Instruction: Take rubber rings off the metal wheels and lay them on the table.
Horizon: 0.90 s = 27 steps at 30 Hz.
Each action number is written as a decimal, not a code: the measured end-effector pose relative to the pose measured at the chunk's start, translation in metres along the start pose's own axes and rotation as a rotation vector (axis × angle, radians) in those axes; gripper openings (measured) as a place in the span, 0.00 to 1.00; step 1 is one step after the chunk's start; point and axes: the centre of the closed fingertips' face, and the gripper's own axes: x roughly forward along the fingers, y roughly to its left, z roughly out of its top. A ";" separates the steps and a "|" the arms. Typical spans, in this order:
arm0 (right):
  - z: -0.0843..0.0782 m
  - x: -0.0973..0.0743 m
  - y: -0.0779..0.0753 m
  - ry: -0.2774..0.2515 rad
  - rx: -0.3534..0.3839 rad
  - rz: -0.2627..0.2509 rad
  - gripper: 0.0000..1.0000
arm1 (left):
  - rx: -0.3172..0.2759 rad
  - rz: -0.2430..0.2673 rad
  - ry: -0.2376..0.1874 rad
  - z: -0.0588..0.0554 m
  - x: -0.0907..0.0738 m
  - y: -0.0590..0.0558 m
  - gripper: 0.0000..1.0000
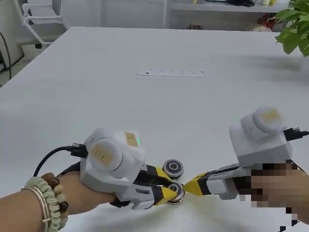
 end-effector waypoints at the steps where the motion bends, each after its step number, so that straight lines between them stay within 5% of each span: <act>1: 0.000 0.000 0.000 -0.001 0.001 0.000 0.00 | 0.001 0.002 0.000 0.000 0.000 0.000 0.13; 6: 0.002 0.001 0.002 -0.011 0.035 0.010 0.00 | 0.010 0.006 -0.001 0.000 0.000 0.001 0.13; 21: 0.007 0.005 0.014 -0.020 -0.011 0.038 0.00 | 0.010 0.005 -0.007 0.001 0.001 0.001 0.13; 23: 0.013 0.005 0.026 -0.050 0.019 0.103 0.00 | 0.009 0.005 -0.010 0.002 0.002 0.000 0.13; 27: 0.007 0.006 0.014 -0.010 -0.064 0.029 0.00 | 0.009 0.005 -0.010 0.003 0.004 -0.001 0.13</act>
